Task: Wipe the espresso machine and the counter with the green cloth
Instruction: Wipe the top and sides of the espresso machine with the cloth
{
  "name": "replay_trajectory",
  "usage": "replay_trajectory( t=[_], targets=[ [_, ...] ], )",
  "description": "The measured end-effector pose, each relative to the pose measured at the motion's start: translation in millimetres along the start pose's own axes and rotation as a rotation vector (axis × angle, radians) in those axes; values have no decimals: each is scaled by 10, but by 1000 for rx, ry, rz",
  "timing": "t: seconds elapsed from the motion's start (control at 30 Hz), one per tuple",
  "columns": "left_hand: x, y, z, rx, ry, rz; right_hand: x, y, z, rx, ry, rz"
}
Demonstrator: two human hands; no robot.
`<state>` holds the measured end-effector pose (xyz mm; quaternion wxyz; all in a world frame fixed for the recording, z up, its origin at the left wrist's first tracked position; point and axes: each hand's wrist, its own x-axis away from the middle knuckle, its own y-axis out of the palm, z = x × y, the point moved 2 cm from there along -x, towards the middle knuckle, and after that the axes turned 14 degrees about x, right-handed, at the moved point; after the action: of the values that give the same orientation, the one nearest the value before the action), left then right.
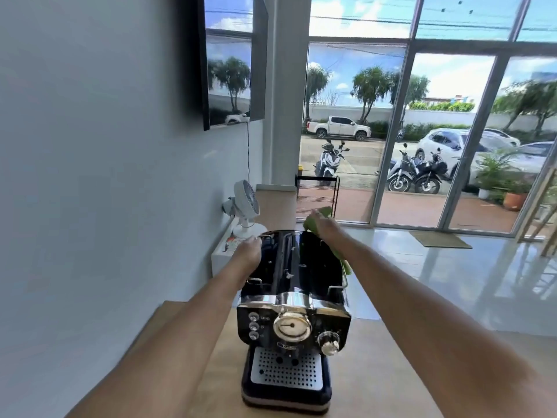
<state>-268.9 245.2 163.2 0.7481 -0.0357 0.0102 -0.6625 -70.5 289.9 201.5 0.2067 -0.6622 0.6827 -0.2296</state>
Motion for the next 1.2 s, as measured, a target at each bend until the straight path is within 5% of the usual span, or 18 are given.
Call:
replay_trajectory(
  t=[0.2, 0.33, 0.9, 1.2],
  targets=[
    [-140, -58, -157, -3, 61, -26, -123, 387, -317, 454, -72, -222],
    [-117, -62, -143, -4, 77, -41, 92, 463, -418, 590, -127, -189],
    [69, -79, -33, 18, 119, -20, 816, 533, -287, 599, -361, -196],
    [73, -92, -3, -170, 122, -31, 1369, 388, -267, 418, -243, -310]
  ],
)
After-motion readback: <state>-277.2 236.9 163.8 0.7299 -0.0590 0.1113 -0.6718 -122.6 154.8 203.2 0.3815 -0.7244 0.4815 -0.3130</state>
